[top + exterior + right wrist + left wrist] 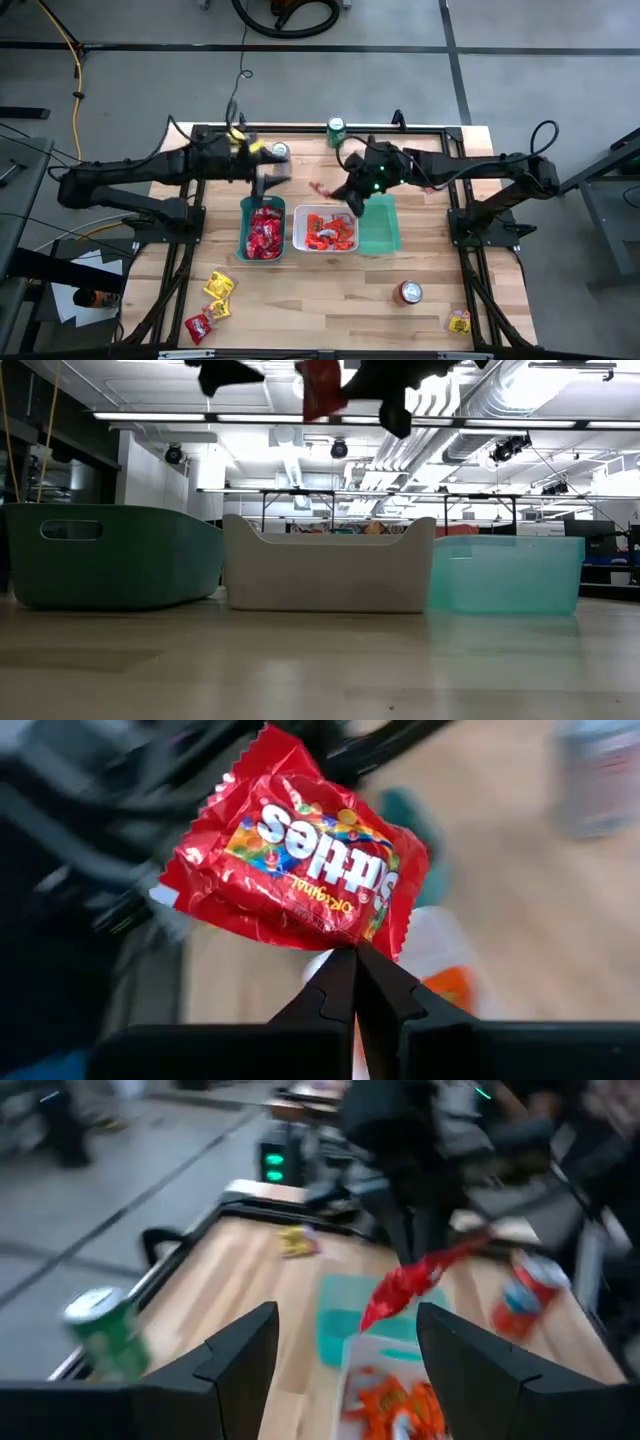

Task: Sort candy
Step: Put the red candy into the green bin

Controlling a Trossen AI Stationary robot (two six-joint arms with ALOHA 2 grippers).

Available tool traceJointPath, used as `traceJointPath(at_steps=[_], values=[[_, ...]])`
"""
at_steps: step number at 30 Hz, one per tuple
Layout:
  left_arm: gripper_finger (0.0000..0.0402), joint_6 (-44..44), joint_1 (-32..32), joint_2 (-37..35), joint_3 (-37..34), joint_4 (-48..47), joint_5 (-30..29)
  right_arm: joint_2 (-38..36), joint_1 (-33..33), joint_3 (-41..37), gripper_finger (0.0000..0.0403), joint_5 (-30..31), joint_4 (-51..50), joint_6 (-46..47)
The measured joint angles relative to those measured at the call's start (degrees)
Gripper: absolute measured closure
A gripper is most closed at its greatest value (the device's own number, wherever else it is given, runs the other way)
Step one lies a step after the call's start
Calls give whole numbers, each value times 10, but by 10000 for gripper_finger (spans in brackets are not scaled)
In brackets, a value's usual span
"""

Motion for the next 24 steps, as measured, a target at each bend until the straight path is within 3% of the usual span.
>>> traceJointPath(at_steps=[6,9,12,24], values=[[177,123,-111,47,0,3,0,-5,27,0,403,-94,16,-40],[177,130,-158,71,0,24,-40,-5,40,1,403,-126,26,-45],[177,131,-188,93,0,82,-87,-5,53,1,403,-129,26,-45],[177,166,-207,166,0,197,-98,-5,82,1,403,-96,64,-35]])
